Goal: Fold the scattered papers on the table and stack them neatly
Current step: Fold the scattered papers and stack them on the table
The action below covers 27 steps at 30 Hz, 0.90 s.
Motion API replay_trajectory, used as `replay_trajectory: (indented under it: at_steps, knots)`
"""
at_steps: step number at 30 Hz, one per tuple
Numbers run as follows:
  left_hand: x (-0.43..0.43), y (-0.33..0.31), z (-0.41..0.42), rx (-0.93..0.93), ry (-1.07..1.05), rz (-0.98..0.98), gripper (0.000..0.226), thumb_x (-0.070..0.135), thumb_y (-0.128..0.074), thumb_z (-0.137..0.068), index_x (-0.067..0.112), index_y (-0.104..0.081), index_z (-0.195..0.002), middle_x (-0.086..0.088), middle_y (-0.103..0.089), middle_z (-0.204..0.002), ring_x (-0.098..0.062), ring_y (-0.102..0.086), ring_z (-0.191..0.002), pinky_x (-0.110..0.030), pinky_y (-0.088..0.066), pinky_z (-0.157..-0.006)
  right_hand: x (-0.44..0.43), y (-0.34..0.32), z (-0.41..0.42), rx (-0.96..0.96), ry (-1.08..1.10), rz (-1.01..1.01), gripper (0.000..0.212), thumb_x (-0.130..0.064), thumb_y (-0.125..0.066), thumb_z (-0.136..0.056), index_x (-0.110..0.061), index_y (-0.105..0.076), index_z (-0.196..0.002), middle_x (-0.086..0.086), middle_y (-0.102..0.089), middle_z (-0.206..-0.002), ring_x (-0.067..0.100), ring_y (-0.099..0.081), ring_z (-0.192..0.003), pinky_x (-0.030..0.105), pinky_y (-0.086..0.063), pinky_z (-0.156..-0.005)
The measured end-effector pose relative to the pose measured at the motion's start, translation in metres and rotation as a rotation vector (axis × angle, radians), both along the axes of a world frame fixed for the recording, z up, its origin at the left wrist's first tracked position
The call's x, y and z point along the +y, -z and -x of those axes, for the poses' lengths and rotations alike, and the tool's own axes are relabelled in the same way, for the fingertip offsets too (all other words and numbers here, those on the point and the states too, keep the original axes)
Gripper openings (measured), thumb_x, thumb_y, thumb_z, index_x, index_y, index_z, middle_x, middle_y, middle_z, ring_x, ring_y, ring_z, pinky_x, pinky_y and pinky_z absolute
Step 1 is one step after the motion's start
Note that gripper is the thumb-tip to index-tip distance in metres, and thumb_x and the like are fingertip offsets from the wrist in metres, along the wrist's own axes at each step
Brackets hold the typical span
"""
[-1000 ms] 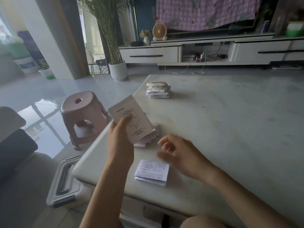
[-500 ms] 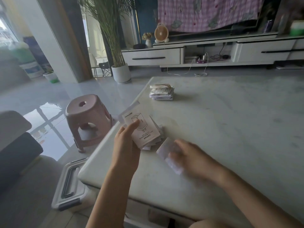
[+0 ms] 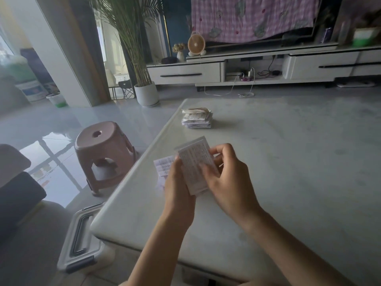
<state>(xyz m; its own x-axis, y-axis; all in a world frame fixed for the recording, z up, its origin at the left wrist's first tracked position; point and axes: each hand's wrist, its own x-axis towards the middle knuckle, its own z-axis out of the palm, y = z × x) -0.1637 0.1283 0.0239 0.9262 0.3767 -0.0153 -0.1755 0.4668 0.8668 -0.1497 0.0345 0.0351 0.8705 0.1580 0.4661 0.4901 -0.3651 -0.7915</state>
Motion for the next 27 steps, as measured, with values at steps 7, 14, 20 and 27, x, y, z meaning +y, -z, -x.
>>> replay_trajectory:
  at_steps: [7,14,20,27]
  knots:
    - [-0.015,0.003,-0.001,0.007,-0.002,-0.121,0.033,0.032,-0.037,-0.098,0.013,-0.063,-0.091,-0.004,-0.067,-0.081,-0.015,-0.063,-0.077,-0.028,-0.049,-0.073,-0.004,0.013,-0.002,-0.143,0.151,0.139,0.021,-0.028,-0.062,-0.085,-0.015,-0.049,-0.094,0.001,-0.058,-0.094,0.023,-0.057,-0.088,0.028,-0.039,-0.069]
    - [-0.027,0.017,-0.007,-0.029,0.005,-0.491,0.007,0.006,-0.059,-0.088,0.012,-0.058,-0.083,-0.002,-0.062,-0.076,-0.006,-0.059,-0.071,-0.02,-0.048,-0.068,-0.029,0.018,-0.023,0.352,-0.109,-0.072,0.043,-0.003,-0.053,-0.086,-0.014,-0.04,-0.124,0.004,-0.054,-0.116,0.018,-0.055,-0.109,0.022,-0.046,-0.088]
    - [-0.035,0.047,-0.008,0.04,-0.075,-0.679,0.012,0.015,-0.054,-0.09,0.009,-0.044,-0.086,-0.006,-0.058,-0.077,-0.018,-0.056,-0.074,-0.044,-0.049,-0.076,-0.032,0.04,-0.009,0.38,-0.246,-0.002,0.047,0.008,-0.04,-0.086,-0.016,-0.034,-0.127,0.003,-0.056,-0.116,0.014,-0.054,-0.108,0.006,-0.041,-0.081]
    - [0.025,0.002,0.018,-0.164,-0.419,-0.397,0.008,0.012,-0.063,-0.08,0.016,-0.057,-0.084,0.007,-0.062,-0.075,0.0,-0.055,-0.068,-0.016,-0.047,-0.064,-0.014,0.009,-0.048,0.362,-0.005,-0.205,0.008,-0.016,-0.05,-0.091,-0.021,-0.054,-0.086,0.003,-0.06,-0.091,0.017,-0.055,-0.083,0.03,-0.044,-0.077]
